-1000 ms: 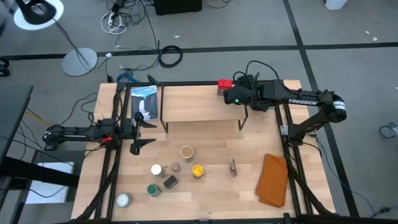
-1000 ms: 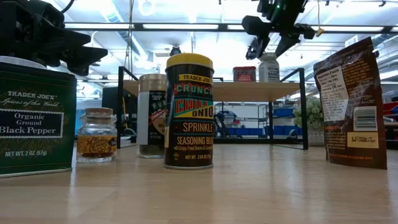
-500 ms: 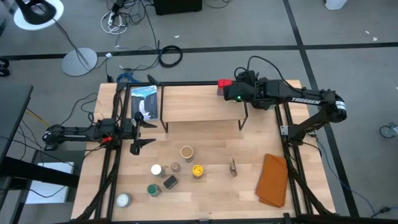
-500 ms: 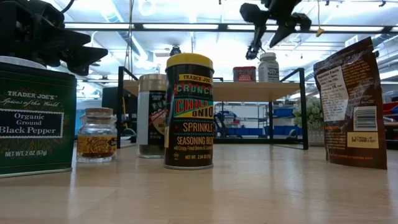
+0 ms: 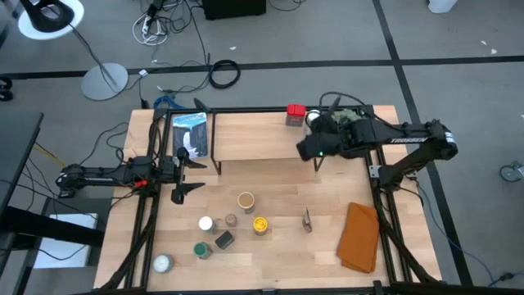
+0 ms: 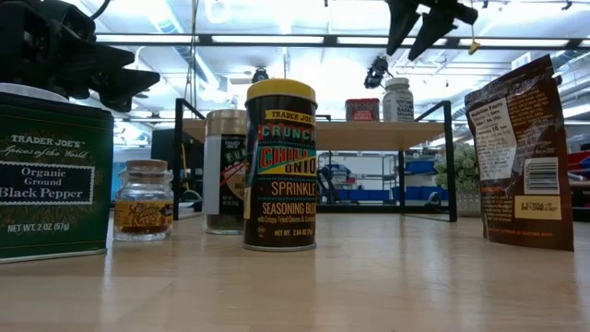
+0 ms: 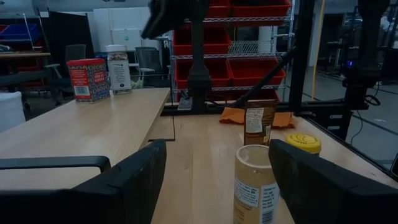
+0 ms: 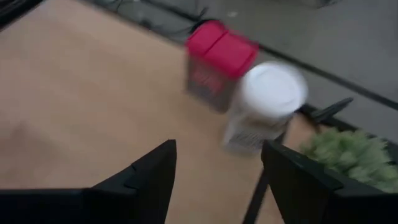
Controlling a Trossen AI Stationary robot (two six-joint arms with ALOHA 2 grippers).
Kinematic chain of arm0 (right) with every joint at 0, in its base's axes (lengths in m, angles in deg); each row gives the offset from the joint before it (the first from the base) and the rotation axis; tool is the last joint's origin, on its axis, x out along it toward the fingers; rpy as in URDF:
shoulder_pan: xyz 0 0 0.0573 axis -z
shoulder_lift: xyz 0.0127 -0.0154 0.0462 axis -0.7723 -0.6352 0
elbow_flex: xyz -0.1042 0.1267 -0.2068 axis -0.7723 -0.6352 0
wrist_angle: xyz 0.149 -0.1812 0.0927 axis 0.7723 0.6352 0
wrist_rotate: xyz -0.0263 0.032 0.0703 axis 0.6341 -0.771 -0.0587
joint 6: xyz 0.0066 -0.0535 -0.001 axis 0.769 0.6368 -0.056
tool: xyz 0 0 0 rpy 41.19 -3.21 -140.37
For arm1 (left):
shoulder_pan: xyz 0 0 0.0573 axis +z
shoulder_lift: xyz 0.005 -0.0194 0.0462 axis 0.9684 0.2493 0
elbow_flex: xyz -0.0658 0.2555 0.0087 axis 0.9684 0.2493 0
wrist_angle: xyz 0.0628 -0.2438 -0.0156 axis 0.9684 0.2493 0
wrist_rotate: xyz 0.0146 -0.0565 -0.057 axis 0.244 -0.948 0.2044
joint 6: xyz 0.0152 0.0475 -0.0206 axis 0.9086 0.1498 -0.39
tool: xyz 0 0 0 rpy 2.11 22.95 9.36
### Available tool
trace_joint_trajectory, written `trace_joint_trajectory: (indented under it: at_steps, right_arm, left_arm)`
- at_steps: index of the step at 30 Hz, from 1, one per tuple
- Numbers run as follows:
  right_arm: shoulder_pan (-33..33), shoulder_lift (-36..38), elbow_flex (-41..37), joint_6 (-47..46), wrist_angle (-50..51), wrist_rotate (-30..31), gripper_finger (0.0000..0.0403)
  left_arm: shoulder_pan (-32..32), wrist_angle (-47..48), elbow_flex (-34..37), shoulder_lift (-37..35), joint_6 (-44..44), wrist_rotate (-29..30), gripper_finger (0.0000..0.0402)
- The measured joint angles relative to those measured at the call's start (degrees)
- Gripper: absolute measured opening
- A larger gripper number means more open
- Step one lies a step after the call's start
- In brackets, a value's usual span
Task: Shelf spices
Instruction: Put the black seasoning can on the shelf
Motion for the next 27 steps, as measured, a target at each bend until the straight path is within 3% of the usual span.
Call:
trace_joint_trajectory:
  at_steps: [12, 21, 27]
  right_arm:
    - [-13.54, 0.00, 0.00, -2.55, 0.01, -13.43, 0.0230]
    - [-24.33, 0.00, 0.00, -7.58, 0.01, -14.23, 0.0228]
    - [-29.25, 0.00, 0.00, -4.75, -0.01, -14.22, 0.0223]
  left_arm:
    - [-0.01, -0.02, -0.01, 0.00, -0.01, 0.02, 0.0288]
    - [-0.02, -4.94, -0.01, -0.04, -0.52, -0.01, 0.0288]
    - [-0.02, -9.94, -0.01, -0.02, -7.35, 0.01, 0.0288]
